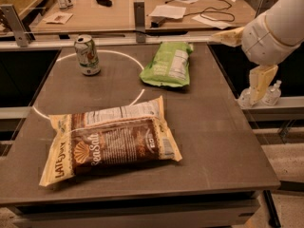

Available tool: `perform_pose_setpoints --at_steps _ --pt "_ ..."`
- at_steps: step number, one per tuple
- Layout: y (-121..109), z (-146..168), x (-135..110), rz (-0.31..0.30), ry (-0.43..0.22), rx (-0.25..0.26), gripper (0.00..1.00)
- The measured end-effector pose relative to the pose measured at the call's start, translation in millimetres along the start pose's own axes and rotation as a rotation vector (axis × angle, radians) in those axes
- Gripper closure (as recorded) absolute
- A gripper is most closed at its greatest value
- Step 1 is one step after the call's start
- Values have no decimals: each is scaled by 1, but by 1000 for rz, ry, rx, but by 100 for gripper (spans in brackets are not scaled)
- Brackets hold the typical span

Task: Move green rice chip bag near brown chip bag

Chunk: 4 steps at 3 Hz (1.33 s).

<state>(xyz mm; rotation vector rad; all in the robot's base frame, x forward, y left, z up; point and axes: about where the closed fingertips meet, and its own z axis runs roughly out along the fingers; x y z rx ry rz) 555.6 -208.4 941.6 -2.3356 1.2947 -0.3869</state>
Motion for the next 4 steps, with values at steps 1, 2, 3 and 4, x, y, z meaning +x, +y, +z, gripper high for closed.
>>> perform_pose_setpoints --at_steps 1,2,3,4 --pt "-18 11 22 -36 48 8 0" --pt "-42 15 53 -76 118 28 0" --pt "-63 45 67 -151 68 -6 0" --pt "-61 92 59 -280 -133 -85 0"
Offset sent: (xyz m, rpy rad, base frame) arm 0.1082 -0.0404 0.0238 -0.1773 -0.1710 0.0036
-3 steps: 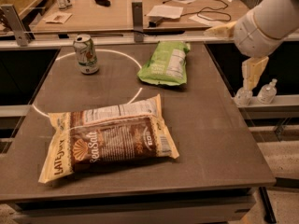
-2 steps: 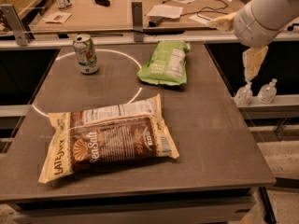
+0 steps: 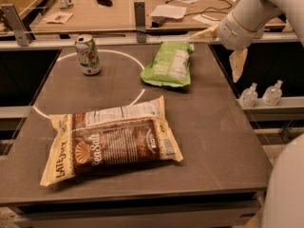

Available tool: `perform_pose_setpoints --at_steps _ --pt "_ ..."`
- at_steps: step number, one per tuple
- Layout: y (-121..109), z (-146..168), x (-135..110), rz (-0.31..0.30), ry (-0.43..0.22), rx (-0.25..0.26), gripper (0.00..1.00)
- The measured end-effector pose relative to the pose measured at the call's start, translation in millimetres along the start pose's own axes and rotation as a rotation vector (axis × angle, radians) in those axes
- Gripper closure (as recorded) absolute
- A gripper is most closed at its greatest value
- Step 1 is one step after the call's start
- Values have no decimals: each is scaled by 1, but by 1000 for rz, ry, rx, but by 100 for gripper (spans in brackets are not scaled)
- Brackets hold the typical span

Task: Move green rice chip bag near brown chip bag

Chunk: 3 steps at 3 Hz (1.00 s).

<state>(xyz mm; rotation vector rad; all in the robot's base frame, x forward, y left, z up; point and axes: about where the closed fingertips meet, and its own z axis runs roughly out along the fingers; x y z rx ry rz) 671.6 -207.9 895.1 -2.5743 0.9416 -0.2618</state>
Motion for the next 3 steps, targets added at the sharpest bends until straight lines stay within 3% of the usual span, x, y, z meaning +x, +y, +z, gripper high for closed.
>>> perform_pose_setpoints --at_steps 1,2,3 --pt "-5 16 -6 -118 -155 18 0" --pt "-27 5 -2 -189 -196 129 0" --pt "-47 -3 -5 -241 -203 190 0"
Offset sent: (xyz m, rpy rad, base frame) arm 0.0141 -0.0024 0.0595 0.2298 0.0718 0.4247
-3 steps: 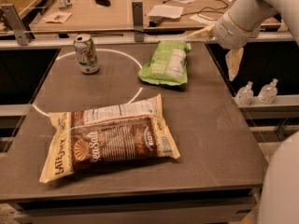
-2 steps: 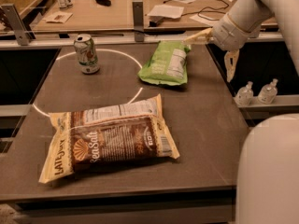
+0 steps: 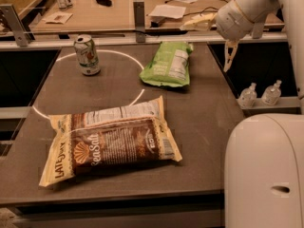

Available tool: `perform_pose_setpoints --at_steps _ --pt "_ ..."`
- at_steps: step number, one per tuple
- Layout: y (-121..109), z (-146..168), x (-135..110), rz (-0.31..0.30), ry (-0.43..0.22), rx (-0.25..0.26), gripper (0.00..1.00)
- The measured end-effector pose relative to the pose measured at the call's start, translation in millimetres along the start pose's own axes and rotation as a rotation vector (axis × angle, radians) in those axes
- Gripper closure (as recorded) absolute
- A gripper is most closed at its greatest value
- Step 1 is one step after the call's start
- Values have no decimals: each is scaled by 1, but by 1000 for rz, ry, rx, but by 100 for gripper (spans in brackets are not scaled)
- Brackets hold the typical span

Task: Move green rice chip bag near brown chip bag

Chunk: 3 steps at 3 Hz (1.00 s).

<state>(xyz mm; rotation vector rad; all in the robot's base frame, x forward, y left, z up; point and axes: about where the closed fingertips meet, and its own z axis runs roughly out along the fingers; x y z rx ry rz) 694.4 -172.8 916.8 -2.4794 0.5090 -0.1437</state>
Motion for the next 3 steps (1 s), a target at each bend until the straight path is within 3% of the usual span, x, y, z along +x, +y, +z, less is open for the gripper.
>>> perform_pose_setpoints --at_steps 1,3 --pt "-8 9 1 -24 -1 -23 0" --pt "4 31 18 35 73 -203 0"
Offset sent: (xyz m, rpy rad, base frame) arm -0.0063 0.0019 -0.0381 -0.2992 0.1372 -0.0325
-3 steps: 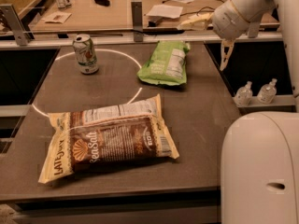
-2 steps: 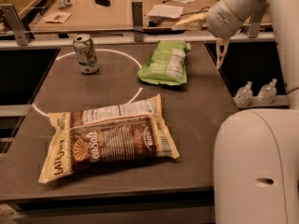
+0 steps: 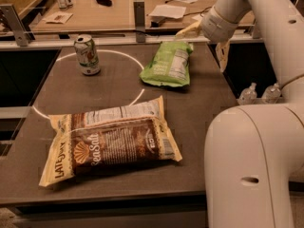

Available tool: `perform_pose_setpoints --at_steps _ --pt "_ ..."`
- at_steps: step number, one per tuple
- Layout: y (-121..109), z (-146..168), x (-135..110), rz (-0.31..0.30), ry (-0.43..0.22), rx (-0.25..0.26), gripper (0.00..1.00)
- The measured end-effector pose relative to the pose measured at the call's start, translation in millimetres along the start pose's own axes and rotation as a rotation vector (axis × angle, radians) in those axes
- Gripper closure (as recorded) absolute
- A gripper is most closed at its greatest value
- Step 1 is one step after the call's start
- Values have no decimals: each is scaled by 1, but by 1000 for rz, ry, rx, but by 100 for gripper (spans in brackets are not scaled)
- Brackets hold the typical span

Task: Move green rice chip bag near brown chip bag

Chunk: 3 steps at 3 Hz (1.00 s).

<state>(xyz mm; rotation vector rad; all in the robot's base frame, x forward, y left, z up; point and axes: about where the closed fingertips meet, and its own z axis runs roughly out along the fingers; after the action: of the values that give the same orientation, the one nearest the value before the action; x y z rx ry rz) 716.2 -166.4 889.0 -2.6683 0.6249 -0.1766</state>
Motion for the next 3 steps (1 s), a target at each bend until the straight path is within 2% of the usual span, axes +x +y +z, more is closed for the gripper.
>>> perform_pose_setpoints --at_steps 1,2,3 --pt "6 -10 -1 -32 18 62 0" --pt "9 -15 -14 -104 28 127 0" --pt "13 -8 -34 -146 34 155 0"
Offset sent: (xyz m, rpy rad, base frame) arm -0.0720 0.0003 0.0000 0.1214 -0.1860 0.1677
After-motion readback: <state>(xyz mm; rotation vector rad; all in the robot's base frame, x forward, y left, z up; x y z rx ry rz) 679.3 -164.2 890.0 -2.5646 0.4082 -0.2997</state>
